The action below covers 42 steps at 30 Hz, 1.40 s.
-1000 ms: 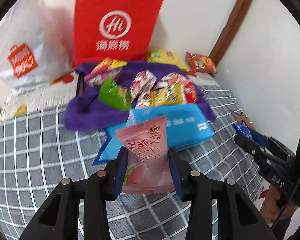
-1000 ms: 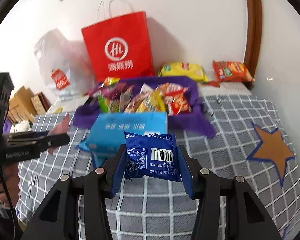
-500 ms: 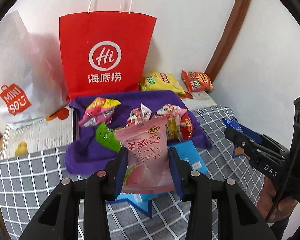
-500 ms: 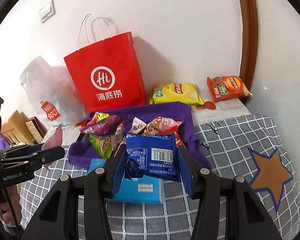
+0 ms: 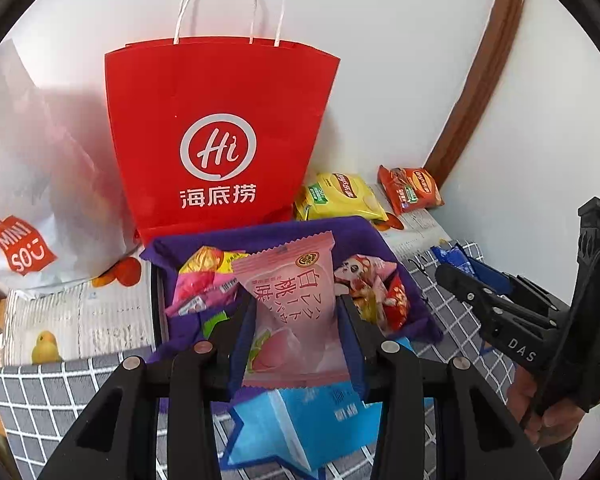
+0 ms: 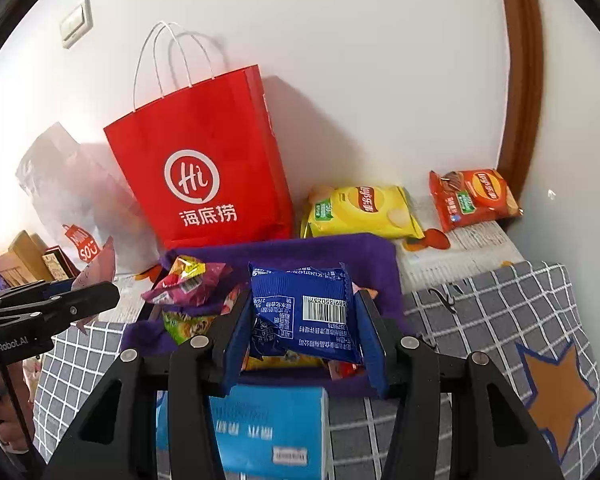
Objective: Organize snacks
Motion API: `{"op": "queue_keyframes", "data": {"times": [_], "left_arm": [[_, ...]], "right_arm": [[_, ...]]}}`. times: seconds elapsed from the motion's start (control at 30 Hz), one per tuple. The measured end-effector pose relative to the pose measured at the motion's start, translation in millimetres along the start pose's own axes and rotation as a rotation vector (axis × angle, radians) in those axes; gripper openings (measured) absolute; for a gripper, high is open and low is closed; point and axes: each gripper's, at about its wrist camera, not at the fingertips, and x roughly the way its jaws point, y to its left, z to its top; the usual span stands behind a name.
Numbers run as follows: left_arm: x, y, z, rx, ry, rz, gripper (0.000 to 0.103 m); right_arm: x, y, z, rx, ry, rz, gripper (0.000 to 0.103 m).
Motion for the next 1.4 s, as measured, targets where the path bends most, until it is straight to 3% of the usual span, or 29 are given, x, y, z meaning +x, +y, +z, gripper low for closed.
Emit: {"op": "queue_keyframes", "data": {"times": [0.43, 0.8, 1.03, 1.1, 1.17, 1.4], "left_arm": [[65.9, 21.2, -4.5, -0.035, 0.089, 0.015, 0.039], [89.7, 32.6, -5.2, -0.061, 0.129, 0.018, 0.04], [93.2, 31.2, -6.0, -0.061, 0.125, 0.016, 0.042], [89.2, 29.1, -4.6, -0.057, 0.112, 0.022, 0.056], [81.9, 25.9, -3.8, -0.051, 0.086, 0.038, 0.064], [56.8, 15.2, -8.9, -0.057, 0.081, 0.06, 0.068]], "right_arm": [[68.2, 3.6, -8.4, -0.037, 0.079, 0.003, 0.05], [103.2, 5.5, -20.9, -0.049, 0.141, 0.001, 0.054], [96.8, 9.3, -19.1, -0.073, 0.127, -0.013, 0.059], [92.4, 10.6, -17.0, -0.078, 0.129, -0.018, 0.061], [86.8, 11.4, -15.8, -0.081, 0.122, -0.022, 0.063], [50.4, 13.4, -16.5, -0.073, 0.086, -0.016, 0.067]]}}
